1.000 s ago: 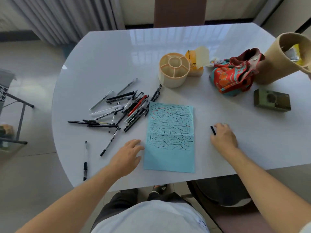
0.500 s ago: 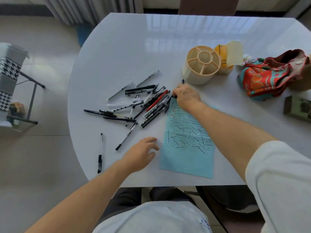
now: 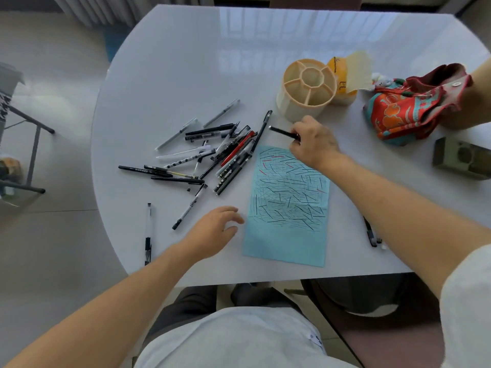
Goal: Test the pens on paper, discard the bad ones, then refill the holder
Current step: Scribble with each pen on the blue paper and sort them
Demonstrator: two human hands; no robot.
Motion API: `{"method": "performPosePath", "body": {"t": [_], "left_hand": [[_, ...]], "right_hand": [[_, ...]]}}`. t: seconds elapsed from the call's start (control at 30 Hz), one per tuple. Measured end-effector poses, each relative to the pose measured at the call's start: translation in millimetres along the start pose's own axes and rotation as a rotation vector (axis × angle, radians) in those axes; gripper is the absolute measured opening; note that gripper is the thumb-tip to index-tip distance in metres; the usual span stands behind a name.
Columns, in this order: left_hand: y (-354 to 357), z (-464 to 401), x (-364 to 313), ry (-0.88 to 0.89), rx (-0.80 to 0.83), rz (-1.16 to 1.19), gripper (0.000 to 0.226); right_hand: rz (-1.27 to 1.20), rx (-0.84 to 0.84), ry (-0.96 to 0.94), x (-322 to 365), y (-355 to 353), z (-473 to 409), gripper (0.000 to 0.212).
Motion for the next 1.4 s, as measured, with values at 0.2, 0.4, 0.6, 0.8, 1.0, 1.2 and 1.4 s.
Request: {"method": "performPosePath", "body": {"t": [0.2, 0.4, 0.6, 0.8, 1.0, 1.2, 1.4], "left_hand": [[-4.7, -4.4, -36.7, 0.016, -0.164, 0.087, 0.022], [40.2, -15.6, -81.4, 0.108, 0.214, 0.054, 0.016], [49.4, -12.0, -91.6, 0.182, 0.129, -0.191, 0.015], [46.6, -19.5, -114.2, 0.247, 0.022, -0.359, 0.02], [19.6, -13.1, -70.0, 0.051, -0.081, -0.376, 0.019], [22.0, -7.3, -58.9, 0.182, -0.041, -0.382, 0.009], [49.5, -6.9, -63.2, 0.293, 0.012, -0.441, 0.011]], "right_hand": [[-1.294, 0.027, 0.348, -9.0, 62.3, 137.6, 0.011], [-1.584, 0.071, 0.406, 31.9, 127.6, 222.8, 0.009], [-1.458, -0.059, 0.509, 17.4, 127.1, 246.3, 0.017], [-1.626, -0.186, 0.645, 13.8, 133.1, 249.3, 0.017], [-1.631, -0.455, 0.95, -74.3, 117.6, 272.2, 0.017], [-1.311, -0.232, 0.595, -50.9, 106.8, 248.3, 0.016], [-0.98, -0.179, 0.394, -16.6, 110.3, 226.3, 0.01]]}}
Point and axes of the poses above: each hand's wrist, its own z-axis away from the middle knuckle, its own y-axis out of the palm, x = y × z, the point moved 6 cm from there along -z, towards the middle knuckle, and after that the axes turned 11 degrees about x, right-handed, at the moved point
